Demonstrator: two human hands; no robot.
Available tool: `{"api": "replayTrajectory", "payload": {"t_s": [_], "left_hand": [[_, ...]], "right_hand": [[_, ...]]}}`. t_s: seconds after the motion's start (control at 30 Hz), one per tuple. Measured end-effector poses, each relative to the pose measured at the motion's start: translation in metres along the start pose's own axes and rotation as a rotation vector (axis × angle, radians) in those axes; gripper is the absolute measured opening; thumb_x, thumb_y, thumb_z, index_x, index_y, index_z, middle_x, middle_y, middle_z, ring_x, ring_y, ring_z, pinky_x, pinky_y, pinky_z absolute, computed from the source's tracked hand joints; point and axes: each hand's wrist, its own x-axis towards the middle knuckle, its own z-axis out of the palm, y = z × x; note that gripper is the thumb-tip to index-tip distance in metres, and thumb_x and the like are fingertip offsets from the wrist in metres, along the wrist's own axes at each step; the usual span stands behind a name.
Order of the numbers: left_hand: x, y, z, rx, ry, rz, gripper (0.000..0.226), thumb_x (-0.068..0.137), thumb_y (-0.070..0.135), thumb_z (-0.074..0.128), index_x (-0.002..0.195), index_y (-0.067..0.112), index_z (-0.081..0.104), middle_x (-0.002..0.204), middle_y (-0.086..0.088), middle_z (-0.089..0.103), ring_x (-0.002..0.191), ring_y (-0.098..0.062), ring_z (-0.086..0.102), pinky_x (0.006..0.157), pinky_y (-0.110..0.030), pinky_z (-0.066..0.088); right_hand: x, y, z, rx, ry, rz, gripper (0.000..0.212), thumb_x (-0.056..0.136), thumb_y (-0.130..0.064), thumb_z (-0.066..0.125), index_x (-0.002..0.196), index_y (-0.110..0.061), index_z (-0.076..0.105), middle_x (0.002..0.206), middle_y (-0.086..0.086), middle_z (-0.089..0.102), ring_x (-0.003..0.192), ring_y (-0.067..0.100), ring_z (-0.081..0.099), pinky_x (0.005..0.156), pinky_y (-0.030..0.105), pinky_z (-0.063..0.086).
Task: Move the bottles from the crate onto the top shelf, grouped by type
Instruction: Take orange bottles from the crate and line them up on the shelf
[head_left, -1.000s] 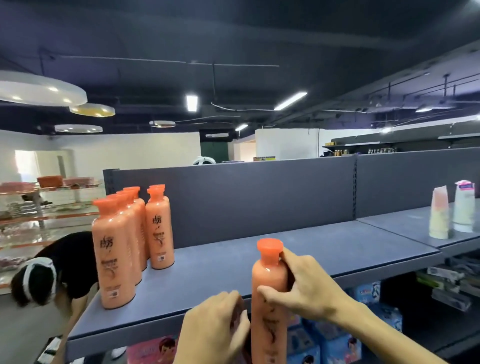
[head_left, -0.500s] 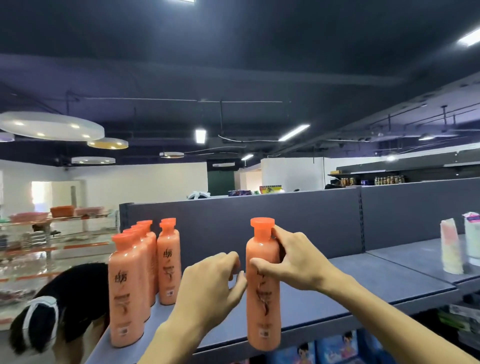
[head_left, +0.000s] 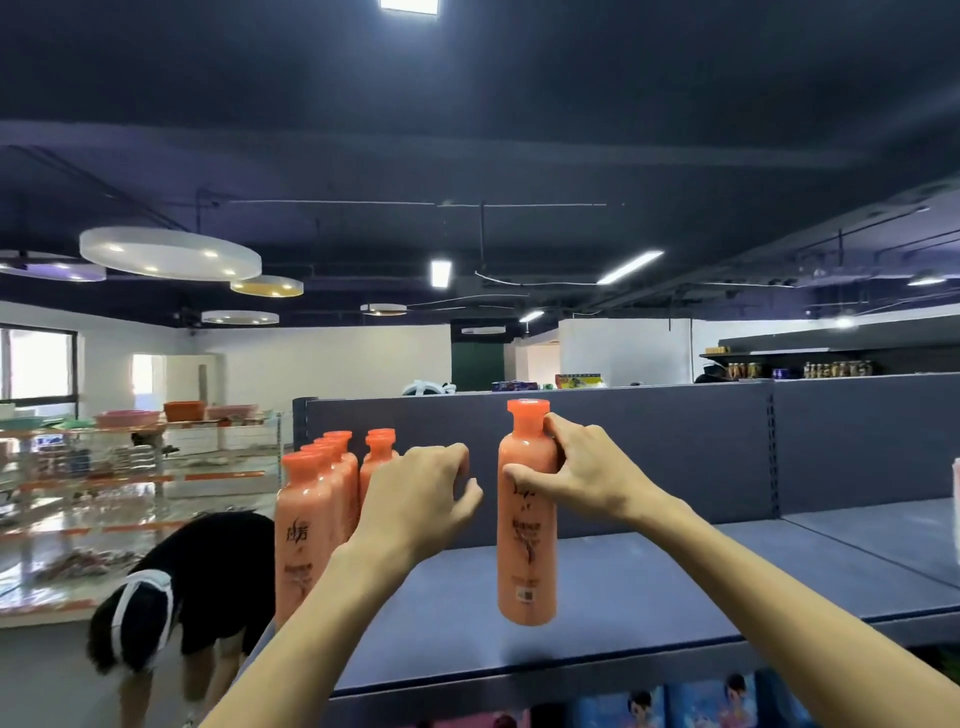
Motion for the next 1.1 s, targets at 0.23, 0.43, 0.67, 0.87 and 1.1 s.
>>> {"api": "replayTrajectory", "payload": {"t_s": [0.23, 0.43, 0.67, 0.87, 1.1], "left_hand": [[-0.012, -0.018, 0.009, 0.039, -0.064, -0.052, 0.02, 0.085, 0.04, 0.052, 0.08, 0.021, 0.056, 0.073, 0.005, 0.06, 0.072, -0.019, 0.057, 0.059, -0.031, 0.046], [-0.015, -0.03, 0.022, 0.048, -0.114, -0.089, 0.02, 0.085, 0.042, 0.05, 0.079, 0.024, 0.054, 0.073, 0.006, 0.059, 0.067, -0.019, 0.057, 0.054, -0.03, 0.04], [-0.027, -0.048, 0.028, 0.101, -0.127, -0.136, 0.021, 0.084, 0.043, 0.049, 0.08, 0.024, 0.056, 0.074, 0.006, 0.063, 0.068, -0.019, 0.059, 0.054, -0.029, 0.037], [-0.045, -0.054, 0.031, 0.105, -0.158, -0.19, 0.022, 0.084, 0.04, 0.052, 0.072, 0.022, 0.05, 0.069, 0.006, 0.058, 0.061, -0.021, 0.052, 0.054, -0.029, 0.03], [-0.052, -0.061, 0.033, 0.096, -0.2, -0.196, 0.02, 0.084, 0.038, 0.052, 0.072, 0.022, 0.049, 0.07, 0.006, 0.058, 0.064, -0.022, 0.053, 0.058, -0.03, 0.037]], "right_hand": [[0.007, 0.008, 0.031, -0.006, -0.076, 0.027, 0.062, 0.076, -0.068, 0.062, 0.123, -0.028, 0.058, 0.092, -0.012, 0.069, 0.081, 0.005, 0.066, 0.076, 0.03, 0.057], [0.015, 0.009, 0.057, 0.025, -0.13, 0.045, 0.074, 0.071, -0.075, 0.057, 0.129, -0.029, 0.054, 0.098, -0.011, 0.069, 0.087, 0.009, 0.067, 0.081, 0.034, 0.058], [0.014, 0.007, 0.09, 0.068, -0.131, 0.08, 0.064, 0.069, -0.076, 0.057, 0.113, -0.029, 0.055, 0.086, -0.011, 0.067, 0.078, 0.008, 0.065, 0.073, 0.032, 0.057], [0.008, 0.011, 0.108, 0.211, -0.128, 0.17, 0.048, 0.074, -0.067, 0.066, 0.101, -0.03, 0.053, 0.086, -0.008, 0.067, 0.077, 0.011, 0.066, 0.071, 0.033, 0.058], [-0.032, 0.035, 0.12, 0.132, -0.326, 0.189, 0.058, 0.063, -0.063, 0.08, 0.109, -0.032, 0.062, 0.1, -0.017, 0.069, 0.088, -0.001, 0.064, 0.077, 0.019, 0.053]]}}
